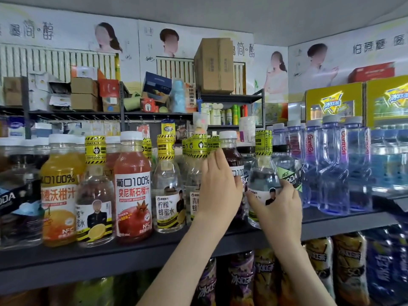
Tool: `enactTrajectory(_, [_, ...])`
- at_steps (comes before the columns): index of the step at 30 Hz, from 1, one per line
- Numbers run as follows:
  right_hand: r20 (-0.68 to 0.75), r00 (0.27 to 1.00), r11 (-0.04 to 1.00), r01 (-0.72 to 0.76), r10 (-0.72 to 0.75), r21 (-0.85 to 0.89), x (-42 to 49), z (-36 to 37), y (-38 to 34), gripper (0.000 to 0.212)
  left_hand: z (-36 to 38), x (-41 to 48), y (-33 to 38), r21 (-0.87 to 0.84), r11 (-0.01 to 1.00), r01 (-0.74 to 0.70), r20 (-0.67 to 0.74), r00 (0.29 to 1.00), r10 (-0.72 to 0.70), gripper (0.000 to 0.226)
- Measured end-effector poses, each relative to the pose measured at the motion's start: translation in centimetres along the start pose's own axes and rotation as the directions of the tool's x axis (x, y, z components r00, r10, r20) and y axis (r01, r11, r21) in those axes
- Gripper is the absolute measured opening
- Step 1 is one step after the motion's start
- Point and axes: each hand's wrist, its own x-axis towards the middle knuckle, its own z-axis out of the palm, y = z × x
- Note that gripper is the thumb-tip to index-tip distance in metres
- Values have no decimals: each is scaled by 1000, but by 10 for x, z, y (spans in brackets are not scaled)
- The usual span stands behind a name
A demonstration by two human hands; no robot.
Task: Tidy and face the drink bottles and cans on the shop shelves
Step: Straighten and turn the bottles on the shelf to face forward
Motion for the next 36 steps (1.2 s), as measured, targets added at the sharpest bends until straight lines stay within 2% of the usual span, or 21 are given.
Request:
enactTrajectory(4, [-40, 999, 997, -8, 11, 76, -3, -11, 9, 84, 13, 15, 14, 22, 992, 126, 114, 985, -128, 87])
enactTrajectory(8, [-56, 998, 989, 0, 8, 150, -2, -28, 15, 86, 28, 23, 25, 190, 962, 195, 103, 971, -217, 92])
enactTrajectory(11, [-48, 999, 984, 7, 1, 179, 0, -39, 19, 86, 30, 25, 29, 77, 960, 270, 71, 959, -275, 86])
enactTrajectory(15, [-30, 1000, 980, -1, 7, 198, 1, -47, 23, 85, 29, 17, 31, -30, 969, 245, 87, 967, -241, 91])
enactTrajectory(22, [24, 999, 979, -48, 44, 199, -4, -34, 18, 82, 23, 4, 32, -211, 933, 290, 81, 957, -279, 97])
enactTrajectory(28, [86, 996, 971, -54, 35, 232, -6, -28, 14, 85, -23, -23, 34, -462, 870, 174, -120, 959, -256, 73])
enactTrajectory(31, [140, 990, 968, -43, 8, 247, -5, -19, 8, 84, -63, -24, 24, -572, 803, 168, -131, 947, -292, 61])
enactTrajectory(36, [287, 958, 965, -46, -30, 256, -7, 10, -12, 82, -106, -26, -11, -629, 739, 241, -46, 938, -345, 54])
